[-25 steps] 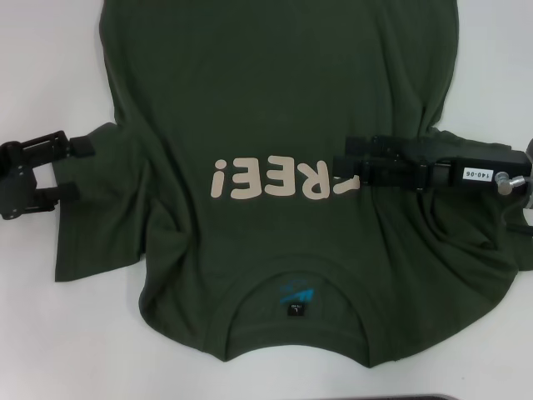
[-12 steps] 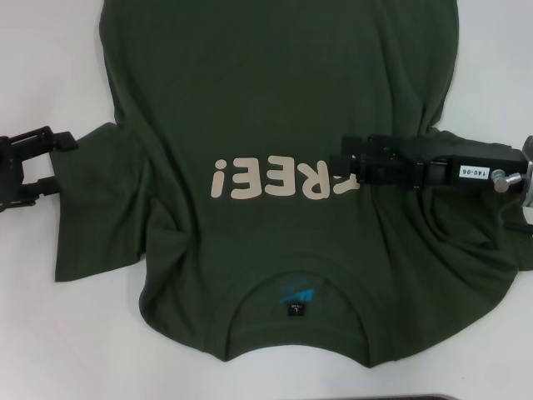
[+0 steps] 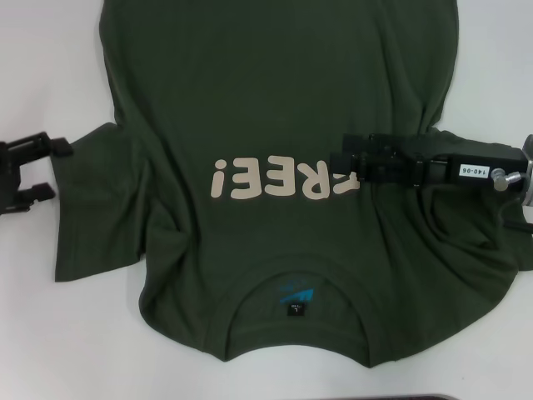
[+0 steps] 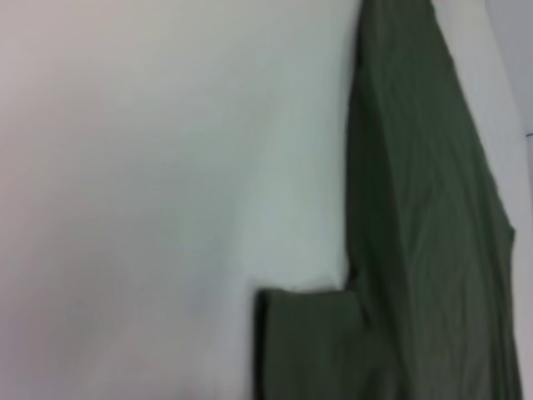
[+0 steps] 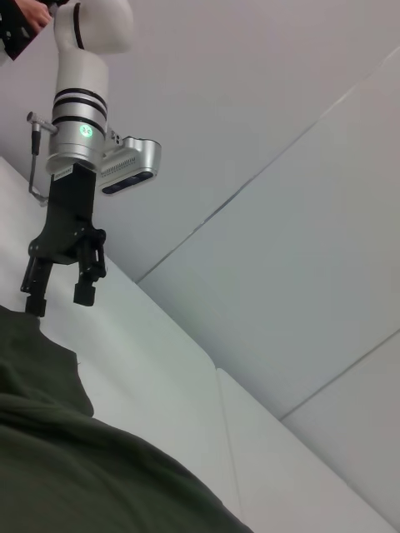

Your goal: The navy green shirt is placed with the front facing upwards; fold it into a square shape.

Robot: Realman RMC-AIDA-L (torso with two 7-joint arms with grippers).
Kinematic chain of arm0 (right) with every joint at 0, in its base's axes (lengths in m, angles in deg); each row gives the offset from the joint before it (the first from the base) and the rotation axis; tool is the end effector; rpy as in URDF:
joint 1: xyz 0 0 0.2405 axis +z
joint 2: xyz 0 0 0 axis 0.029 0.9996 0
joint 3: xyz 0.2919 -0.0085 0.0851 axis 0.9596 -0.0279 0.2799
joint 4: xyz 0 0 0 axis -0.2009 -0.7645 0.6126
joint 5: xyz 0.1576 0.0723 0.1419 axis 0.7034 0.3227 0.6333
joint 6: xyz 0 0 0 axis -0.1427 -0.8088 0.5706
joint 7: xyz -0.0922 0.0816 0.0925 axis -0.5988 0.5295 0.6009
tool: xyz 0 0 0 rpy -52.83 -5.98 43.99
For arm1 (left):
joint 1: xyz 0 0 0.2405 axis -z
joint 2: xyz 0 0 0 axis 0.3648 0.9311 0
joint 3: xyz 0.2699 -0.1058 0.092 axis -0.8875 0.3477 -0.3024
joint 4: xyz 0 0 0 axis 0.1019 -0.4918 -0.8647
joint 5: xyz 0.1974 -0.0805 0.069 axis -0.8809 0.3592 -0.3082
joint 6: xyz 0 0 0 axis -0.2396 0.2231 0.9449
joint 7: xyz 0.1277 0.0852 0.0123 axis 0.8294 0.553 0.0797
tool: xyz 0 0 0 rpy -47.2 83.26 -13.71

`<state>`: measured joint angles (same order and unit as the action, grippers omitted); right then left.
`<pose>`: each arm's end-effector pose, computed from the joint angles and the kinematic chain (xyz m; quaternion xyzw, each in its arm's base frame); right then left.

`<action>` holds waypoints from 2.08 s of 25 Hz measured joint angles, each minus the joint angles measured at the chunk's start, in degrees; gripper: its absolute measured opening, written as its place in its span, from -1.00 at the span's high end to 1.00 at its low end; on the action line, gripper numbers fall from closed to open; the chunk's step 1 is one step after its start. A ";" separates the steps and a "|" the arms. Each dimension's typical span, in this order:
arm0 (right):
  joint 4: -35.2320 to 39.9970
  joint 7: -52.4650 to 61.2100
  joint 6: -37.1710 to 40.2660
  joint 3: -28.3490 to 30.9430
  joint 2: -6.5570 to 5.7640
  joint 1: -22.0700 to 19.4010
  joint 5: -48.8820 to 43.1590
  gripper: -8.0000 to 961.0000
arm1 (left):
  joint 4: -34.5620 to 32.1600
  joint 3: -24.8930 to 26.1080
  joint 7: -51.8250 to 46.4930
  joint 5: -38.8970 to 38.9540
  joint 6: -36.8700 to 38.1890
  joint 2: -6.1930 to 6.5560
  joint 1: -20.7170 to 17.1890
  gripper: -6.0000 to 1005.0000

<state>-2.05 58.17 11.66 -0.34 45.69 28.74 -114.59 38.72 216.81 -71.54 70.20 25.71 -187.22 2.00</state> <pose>0.3102 0.3285 -0.0509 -0.8619 0.3946 0.3170 0.0316 -0.4093 0.3363 0.0239 -0.5781 -0.7675 -0.2391 0.1401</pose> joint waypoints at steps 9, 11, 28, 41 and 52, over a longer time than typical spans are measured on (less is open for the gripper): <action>0.01 0.08 0.00 0.00 0.00 0.00 -0.17 -0.90 | -0.53 0.00 -0.67 -2.06 -0.77 -0.14 0.59 -0.74; -0.01 0.11 0.00 -0.01 0.00 -0.01 -0.19 -0.90 | -0.62 0.00 -0.68 -2.06 -0.77 -0.20 0.62 -0.73; -0.05 0.14 0.04 -0.09 0.00 -0.44 -0.20 -0.90 | -3.28 -2.12 -0.71 -2.04 -2.60 -0.31 2.17 -0.70; -0.05 0.14 0.03 0.00 -0.09 -0.62 -0.16 -0.90 | -5.25 -6.71 -2.58 -2.35 -1.39 1.26 4.88 -0.68; -0.12 0.14 0.04 0.00 -0.09 -0.62 -0.11 -0.90 | -4.48 -6.35 -2.98 -2.75 -0.51 1.36 5.41 -0.25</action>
<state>-2.17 58.31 11.70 -0.34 45.60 28.12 -114.70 34.23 210.47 -74.52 67.46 25.20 -185.86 7.41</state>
